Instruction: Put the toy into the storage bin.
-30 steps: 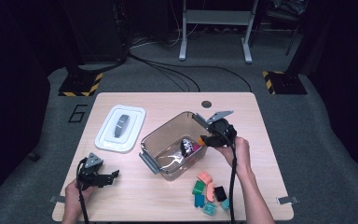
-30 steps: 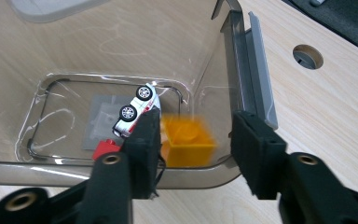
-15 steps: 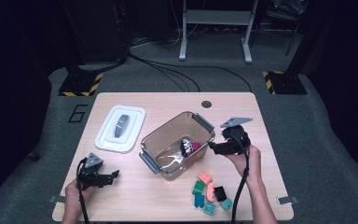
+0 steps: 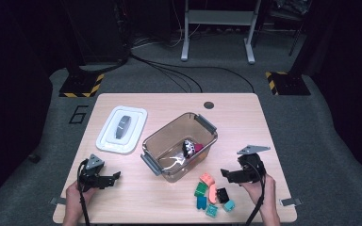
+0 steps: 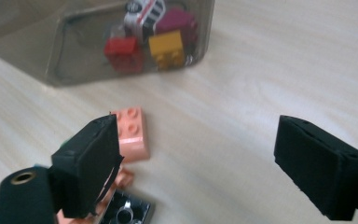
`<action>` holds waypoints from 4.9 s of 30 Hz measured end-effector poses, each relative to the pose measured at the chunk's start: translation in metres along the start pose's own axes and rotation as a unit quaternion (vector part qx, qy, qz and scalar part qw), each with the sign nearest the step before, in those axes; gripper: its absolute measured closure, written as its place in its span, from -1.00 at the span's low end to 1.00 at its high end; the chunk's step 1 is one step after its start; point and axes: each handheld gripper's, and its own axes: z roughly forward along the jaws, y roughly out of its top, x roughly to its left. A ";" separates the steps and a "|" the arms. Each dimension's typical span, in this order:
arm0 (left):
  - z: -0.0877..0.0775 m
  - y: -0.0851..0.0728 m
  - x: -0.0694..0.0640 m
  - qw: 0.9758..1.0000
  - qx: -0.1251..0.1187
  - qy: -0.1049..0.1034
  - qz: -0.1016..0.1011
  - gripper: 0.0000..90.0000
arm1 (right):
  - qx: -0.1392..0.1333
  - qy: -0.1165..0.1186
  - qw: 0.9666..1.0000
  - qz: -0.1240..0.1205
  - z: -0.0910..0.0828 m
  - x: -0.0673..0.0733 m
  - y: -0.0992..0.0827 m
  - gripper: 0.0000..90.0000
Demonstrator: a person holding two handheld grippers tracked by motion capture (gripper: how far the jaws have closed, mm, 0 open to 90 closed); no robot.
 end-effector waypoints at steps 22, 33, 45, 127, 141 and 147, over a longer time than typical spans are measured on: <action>0.000 0.000 0.000 1.000 0.000 0.000 0.000 -0.71 | 0.044 0.017 0.999 -0.016 0.005 0.041 -0.082 -0.66; 0.000 0.000 0.000 1.000 0.000 0.000 0.001 -0.71 | 0.050 0.006 0.998 -0.026 -0.003 0.036 -0.095 0.26; 0.001 0.000 0.000 1.000 -0.002 0.001 0.001 -0.71 | 0.009 -0.017 1.000 -0.003 -0.011 0.020 -0.086 0.30; 0.001 0.001 0.001 1.000 -0.001 0.001 0.002 -0.71 | -0.075 -0.068 0.994 -0.039 -0.013 -0.016 0.108 0.30; 0.001 0.001 0.001 1.000 -0.001 0.001 0.002 -0.71 | -0.054 -0.033 0.995 -0.082 0.013 0.019 0.127 0.30; 0.001 0.001 0.001 1.000 -0.001 0.001 0.003 -0.71 | -0.036 -0.029 0.994 -0.101 0.024 0.027 0.129 0.30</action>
